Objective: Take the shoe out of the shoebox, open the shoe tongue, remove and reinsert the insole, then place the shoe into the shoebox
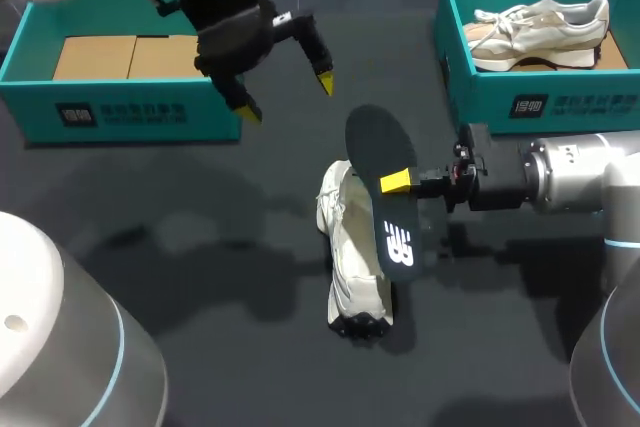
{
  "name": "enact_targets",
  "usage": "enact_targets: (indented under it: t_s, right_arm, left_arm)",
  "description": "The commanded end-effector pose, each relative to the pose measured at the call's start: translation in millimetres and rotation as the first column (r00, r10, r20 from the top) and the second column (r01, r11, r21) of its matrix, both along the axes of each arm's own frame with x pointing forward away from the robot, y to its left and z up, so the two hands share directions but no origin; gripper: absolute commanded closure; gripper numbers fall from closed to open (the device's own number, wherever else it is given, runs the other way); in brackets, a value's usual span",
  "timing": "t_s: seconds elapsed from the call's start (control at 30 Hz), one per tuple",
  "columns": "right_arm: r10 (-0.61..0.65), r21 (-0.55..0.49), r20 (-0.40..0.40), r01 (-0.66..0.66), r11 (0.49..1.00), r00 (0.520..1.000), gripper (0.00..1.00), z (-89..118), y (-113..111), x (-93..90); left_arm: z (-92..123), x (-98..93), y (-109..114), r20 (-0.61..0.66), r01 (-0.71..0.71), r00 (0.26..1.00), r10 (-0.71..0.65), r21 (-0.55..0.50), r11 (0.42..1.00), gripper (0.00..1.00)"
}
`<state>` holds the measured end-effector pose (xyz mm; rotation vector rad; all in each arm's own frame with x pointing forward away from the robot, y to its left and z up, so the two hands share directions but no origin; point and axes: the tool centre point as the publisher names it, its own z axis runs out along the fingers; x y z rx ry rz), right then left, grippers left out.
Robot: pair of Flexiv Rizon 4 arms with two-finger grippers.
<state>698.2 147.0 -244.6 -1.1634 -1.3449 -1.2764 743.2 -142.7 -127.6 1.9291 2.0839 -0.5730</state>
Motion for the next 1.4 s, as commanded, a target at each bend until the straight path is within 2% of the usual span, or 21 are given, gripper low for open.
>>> enact_targets:
  t_s: [0.03,0.2,0.3,0.33,0.73,0.9,1.07,1.27,1.4]
  right_arm:
    - [-0.002,-0.002,0.0,0.002,1.0,1.0,1.0,0,0,-1.5]
    - [-0.002,-0.002,0.0,0.002,1.0,1.0,1.0,0,0,-1.5]
    - [-0.002,-0.002,0.0,0.002,1.0,1.0,1.0,0,0,-1.5]
    - [-0.002,-0.002,0.0,0.002,1.0,1.0,1.0,0,0,-1.5]
    - [-0.002,-0.002,0.0,0.002,1.0,1.0,1.0,0,0,-1.5]
    - [-0.054,0.026,-0.032,0.055,0.998,0.998,1.0,5,-1,5.4]
    - [-0.064,0.019,-0.041,0.065,0.998,0.997,1.0,13,1,10.6]
    - [-0.069,0.002,-0.041,0.069,0.998,0.997,1.0,24,5,15.0]
    - [-0.083,0.013,-0.04,0.083,0.996,0.996,1.0,29,5,16.6]
  left_arm:
    - [-8,-3.0,7,0.014,-0.052,0.997,0.072,-0.565,0.823,0.0]
    - [-12,-1.6,9,0.004,-0.068,0.996,0.093,-0.645,0.761,0.0]
    - [-17,1.2,12,-0.03,-0.102,0.993,0.116,-0.714,0.693,0.0]
    - [-17,1.8,13,-0.036,-0.079,0.996,0.078,-0.724,0.685,0.0]
    - [-17,1.8,13,-0.036,-0.079,0.996,0.078,-0.724,0.685,0.0]
    - [-31,1.2,2,-0.009,-0.057,0.996,0.083,-0.802,0.595,0.0]
    - [-42,2.9,-9,0.047,-0.031,0.992,0.115,-0.804,0.594,0.0]
    - [-42,8.9,-17,0.109,-0.002,0.982,0.155,-0.811,0.585,0.0]
    - [-39,12.1,-21,0.113,0.011,0.983,0.148,-0.83,0.557,0.0]
